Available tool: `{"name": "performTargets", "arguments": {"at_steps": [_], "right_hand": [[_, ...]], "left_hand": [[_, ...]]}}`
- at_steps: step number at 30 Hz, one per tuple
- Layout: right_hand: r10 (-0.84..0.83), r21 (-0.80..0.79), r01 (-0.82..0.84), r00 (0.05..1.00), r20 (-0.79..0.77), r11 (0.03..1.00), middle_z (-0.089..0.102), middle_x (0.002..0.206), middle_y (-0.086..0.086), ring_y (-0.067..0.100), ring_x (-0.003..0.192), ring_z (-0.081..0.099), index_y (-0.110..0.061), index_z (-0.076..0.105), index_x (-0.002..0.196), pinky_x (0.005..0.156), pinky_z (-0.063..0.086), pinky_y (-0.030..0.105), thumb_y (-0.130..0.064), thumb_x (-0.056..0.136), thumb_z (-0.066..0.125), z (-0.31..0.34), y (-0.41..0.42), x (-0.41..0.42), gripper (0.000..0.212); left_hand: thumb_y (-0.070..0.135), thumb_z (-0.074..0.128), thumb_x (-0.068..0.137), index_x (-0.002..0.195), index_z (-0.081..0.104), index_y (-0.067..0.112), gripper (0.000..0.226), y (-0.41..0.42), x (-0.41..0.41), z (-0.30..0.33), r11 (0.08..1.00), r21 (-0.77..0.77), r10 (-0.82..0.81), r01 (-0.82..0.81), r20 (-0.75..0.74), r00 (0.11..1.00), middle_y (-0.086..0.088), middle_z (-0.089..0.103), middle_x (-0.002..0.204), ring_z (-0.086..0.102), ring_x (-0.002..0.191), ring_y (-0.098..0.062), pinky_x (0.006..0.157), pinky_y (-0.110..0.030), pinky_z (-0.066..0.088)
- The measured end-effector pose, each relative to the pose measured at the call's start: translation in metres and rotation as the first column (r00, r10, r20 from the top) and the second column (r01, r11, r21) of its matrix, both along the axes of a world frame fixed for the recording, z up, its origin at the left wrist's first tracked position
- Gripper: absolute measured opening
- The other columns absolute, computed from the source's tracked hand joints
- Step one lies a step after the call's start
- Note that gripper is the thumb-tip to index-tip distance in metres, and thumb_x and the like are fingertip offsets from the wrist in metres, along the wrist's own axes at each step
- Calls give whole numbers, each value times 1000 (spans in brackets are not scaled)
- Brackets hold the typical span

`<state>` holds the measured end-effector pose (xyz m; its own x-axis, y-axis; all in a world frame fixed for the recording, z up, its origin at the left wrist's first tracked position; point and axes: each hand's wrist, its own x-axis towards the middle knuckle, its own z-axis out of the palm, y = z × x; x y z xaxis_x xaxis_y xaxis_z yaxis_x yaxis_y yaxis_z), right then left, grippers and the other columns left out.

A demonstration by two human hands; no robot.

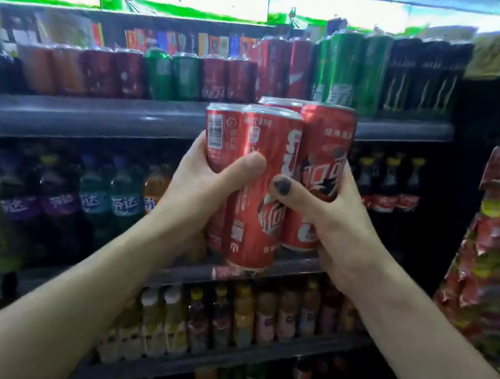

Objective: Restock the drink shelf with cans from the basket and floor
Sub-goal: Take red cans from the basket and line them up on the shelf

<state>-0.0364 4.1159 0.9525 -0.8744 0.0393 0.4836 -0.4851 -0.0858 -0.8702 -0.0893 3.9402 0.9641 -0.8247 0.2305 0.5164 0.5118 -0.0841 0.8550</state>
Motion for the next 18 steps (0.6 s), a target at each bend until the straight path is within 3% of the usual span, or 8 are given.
{"name": "performTargets", "arguments": {"at_steps": [4, 11, 18], "right_hand": [[-1, -3, 1, 997, -72, 1000, 74, 123, 1, 17, 110, 74, -24, 51, 138, 95, 61, 45, -28, 75, 85, 52, 12, -28, 72], [45, 39, -39, 987, -157, 998, 73, 125, 10, 27, 113, 73, -13, 52, 138, 100, 56, 52, -25, 82, 87, 126, 18, -106, 68], [66, 49, -59, 987, -149, 997, 73, 123, 15, 30, 109, 74, -7, 50, 138, 96, 59, 54, -21, 82, 88, 150, 10, -177, 69]], "left_hand": [[84, 84, 43, 138, 55, 16, 121, 15, -21, 54, 1000, -13, 2, -4, -118, 993, -7, 78, 117, 78, 104, -27, 86, -47, 64], [83, 79, 45, 133, 60, 10, 117, 24, -83, 128, 1000, -1, 30, -31, -230, 973, -9, 80, 112, 78, 103, -27, 90, -45, 63], [85, 76, 48, 140, 53, 9, 122, 11, -157, 153, 996, -83, -7, -15, -257, 966, -12, 77, 119, 77, 108, -28, 95, -47, 61]]}}
